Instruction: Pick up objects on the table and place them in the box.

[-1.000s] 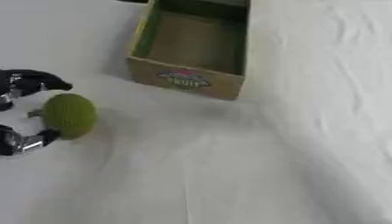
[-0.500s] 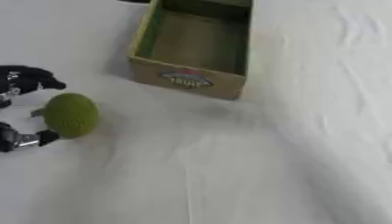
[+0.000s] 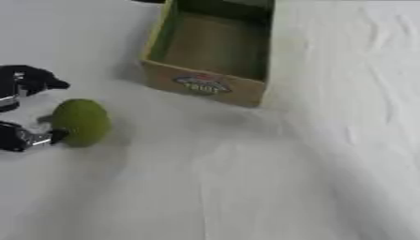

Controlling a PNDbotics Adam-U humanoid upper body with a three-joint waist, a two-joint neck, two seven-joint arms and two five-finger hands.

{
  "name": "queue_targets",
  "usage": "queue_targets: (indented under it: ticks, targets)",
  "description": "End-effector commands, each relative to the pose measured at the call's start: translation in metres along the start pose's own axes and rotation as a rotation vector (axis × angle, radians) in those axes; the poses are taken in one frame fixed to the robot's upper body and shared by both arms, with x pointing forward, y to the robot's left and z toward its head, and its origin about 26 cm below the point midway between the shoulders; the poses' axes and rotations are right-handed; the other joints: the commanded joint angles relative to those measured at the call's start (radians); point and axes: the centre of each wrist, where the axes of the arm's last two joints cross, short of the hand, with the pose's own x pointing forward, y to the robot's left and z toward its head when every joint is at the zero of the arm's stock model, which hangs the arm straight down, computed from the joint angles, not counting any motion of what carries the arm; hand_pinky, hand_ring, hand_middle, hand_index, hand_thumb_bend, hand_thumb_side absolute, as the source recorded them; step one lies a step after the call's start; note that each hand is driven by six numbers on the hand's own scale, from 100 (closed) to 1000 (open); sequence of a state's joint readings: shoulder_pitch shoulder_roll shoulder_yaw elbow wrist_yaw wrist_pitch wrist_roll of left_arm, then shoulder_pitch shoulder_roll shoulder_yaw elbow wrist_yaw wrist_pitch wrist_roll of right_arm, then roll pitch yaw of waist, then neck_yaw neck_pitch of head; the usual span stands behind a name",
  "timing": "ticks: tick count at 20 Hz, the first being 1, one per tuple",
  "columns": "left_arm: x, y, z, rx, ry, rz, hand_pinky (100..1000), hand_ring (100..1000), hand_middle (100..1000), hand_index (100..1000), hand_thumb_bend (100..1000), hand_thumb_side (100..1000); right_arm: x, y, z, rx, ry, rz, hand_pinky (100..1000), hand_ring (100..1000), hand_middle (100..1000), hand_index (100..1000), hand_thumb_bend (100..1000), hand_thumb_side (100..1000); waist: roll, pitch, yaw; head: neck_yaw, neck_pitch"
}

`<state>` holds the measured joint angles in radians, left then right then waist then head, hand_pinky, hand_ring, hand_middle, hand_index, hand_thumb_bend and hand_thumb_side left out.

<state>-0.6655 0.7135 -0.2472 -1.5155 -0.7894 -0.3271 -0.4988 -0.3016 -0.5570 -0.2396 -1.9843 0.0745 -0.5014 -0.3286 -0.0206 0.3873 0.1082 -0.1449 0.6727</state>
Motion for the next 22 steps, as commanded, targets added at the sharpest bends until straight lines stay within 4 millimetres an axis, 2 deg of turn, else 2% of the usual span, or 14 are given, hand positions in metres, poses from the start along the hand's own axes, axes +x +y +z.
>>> queue_targets:
  ticks: [1, 10, 15, 22]
  targets:
    - [-0.004, 0.008, -0.001, 0.006, 0.011, -0.014, 1000, 962, 844, 981, 409, 890, 0.004, -0.002, -0.007, 0.003, -0.028, -0.003, 792, 712, 495, 753, 100, 470, 0.002, -0.026, -0.002, 0.001, -0.008]
    - [-0.006, -0.004, -0.011, -0.081, 0.005, -0.004, 1000, 968, 844, 979, 430, 916, 0.004, -0.002, -0.007, -0.007, -0.029, -0.007, 793, 713, 495, 753, 100, 470, 0.005, -0.024, -0.007, 0.0, -0.016]
    - [-0.006, -0.006, -0.015, -0.112, -0.003, -0.013, 1000, 953, 808, 961, 458, 852, 0.004, -0.002, -0.007, -0.007, -0.027, -0.009, 794, 714, 495, 753, 100, 470, 0.006, -0.024, -0.009, 0.001, -0.016]
    - [-0.003, -0.007, -0.017, -0.142, -0.033, -0.039, 969, 885, 654, 930, 482, 772, 0.004, -0.002, -0.007, -0.01, -0.025, -0.011, 795, 715, 495, 754, 100, 470, 0.009, -0.024, -0.011, 0.002, -0.015]
